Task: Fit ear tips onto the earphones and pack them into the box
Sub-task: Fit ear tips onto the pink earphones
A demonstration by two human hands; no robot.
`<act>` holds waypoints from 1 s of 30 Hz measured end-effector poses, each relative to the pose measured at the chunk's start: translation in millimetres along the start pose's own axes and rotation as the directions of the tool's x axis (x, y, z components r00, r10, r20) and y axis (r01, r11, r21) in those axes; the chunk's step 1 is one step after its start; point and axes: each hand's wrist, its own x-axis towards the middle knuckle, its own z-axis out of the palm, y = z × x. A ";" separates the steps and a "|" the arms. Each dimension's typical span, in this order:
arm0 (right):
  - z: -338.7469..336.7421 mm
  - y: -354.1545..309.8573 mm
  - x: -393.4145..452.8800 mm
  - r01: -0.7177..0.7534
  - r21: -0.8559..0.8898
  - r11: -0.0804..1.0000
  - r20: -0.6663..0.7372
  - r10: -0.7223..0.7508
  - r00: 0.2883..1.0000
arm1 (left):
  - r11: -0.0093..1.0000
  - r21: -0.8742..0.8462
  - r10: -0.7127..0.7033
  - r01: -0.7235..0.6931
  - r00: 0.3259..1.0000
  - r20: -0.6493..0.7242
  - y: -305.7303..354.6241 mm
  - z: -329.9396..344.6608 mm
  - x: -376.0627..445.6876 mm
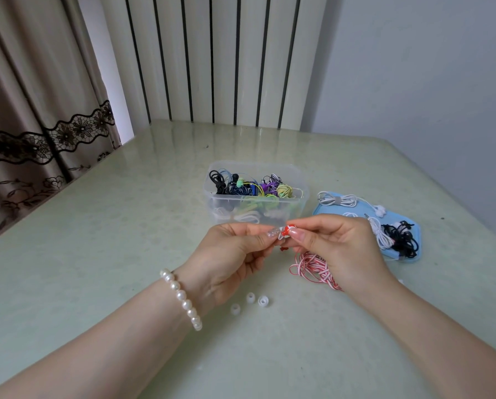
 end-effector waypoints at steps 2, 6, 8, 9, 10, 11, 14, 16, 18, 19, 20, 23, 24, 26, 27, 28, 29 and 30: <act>0.4 0.3 0.4 -0.003 -0.001 1.000 -0.004 0.003 1.000 | 1.000 0.003 -0.003 0.003 1.000 0.003 -0.4 -0.1 -0.2; 0.6 0.3 -0.3 -0.007 -0.001 1.000 0.003 0.007 1.000 | 1.000 0.004 -0.011 0.011 1.000 0.015 -0.7 -0.6 0.4; 0.7 0.6 -0.2 -0.012 0.007 1.000 -0.003 0.012 1.000 | 1.000 0.005 -0.017 0.017 0.999 0.029 -0.5 -0.6 0.4; 0.8 0.8 0.0 -0.014 0.009 1.000 -0.008 0.014 1.000 | 1.000 0.005 -0.020 0.019 0.999 0.034 -0.4 -0.7 0.4; 0.9 1.0 0.2 -0.015 0.008 1.000 -0.014 0.015 1.000 | 1.000 0.004 -0.022 0.022 0.999 0.036 -0.5 -0.9 0.4; 1.1 1.1 0.2 -0.018 0.006 1.000 -0.019 0.018 1.000 | 1.000 0.001 -0.025 0.025 0.999 0.038 -0.7 -1.1 0.3; 1.6 0.6 -0.5 -0.031 0.007 0.999 -0.019 0.031 0.999 | 0.999 -0.015 -0.038 0.038 0.998 0.043 -0.8 -1.7 0.3; 1.5 0.4 -0.9 -0.034 0.008 0.999 -0.025 0.034 0.999 | 0.999 -0.027 -0.046 0.047 0.998 0.050 -0.7 -1.8 0.5; 1.4 0.7 -0.4 -0.036 0.012 0.999 -0.035 0.037 0.999 | 0.998 -0.033 -0.054 0.056 0.997 0.057 -0.7 -1.4 0.3; 1.2 1.3 -0.1 -0.039 0.011 0.999 -0.039 0.039 0.998 | 0.998 -0.035 -0.058 0.060 0.997 0.060 -0.8 -1.2 0.5; 1.1 1.7 0.2 -0.042 0.009 0.999 -0.042 0.042 0.998 | 0.997 -0.037 -0.060 0.063 0.996 0.060 -1.1 -1.1 0.4; 1.6 2.2 0.6 -0.045 -0.007 0.999 -0.055 0.044 0.998 | 0.997 -0.050 -0.063 0.066 0.996 0.058 -1.0 -1.0 0.6; 2.1 1.9 0.5 -0.044 -0.008 0.999 -0.057 0.043 0.997 | 0.996 -0.052 -0.064 0.067 0.996 0.057 -0.9 -0.8 0.6; 3.2 1.3 0.0 -0.040 0.002 0.999 -0.059 0.040 0.997 | 0.996 -0.055 -0.061 0.064 0.996 0.059 -1.1 -0.2 0.7; 3.9 0.9 -0.3 -0.035 0.009 0.999 -0.060 0.036 0.998 | 0.996 -0.059 -0.060 0.064 0.996 0.060 -1.2 -0.1 0.7; 4.5 0.8 -0.5 -0.027 0.008 1.000 -0.064 0.028 0.998 | 0.996 -0.064 -0.060 0.064 0.996 0.061 -1.3 0.1 0.8; 5.2 1.1 -0.6 -0.016 0.000 1.000 -0.070 0.016 0.997 | 0.996 -0.069 -0.060 0.065 0.996 0.061 -1.3 0.1 0.9; 5.7 1.5 -0.7 -0.005 -0.014 1.000 -0.081 0.004 0.997 | 0.995 -0.073 -0.061 0.065 0.996 0.060 -1.1 0.3 0.7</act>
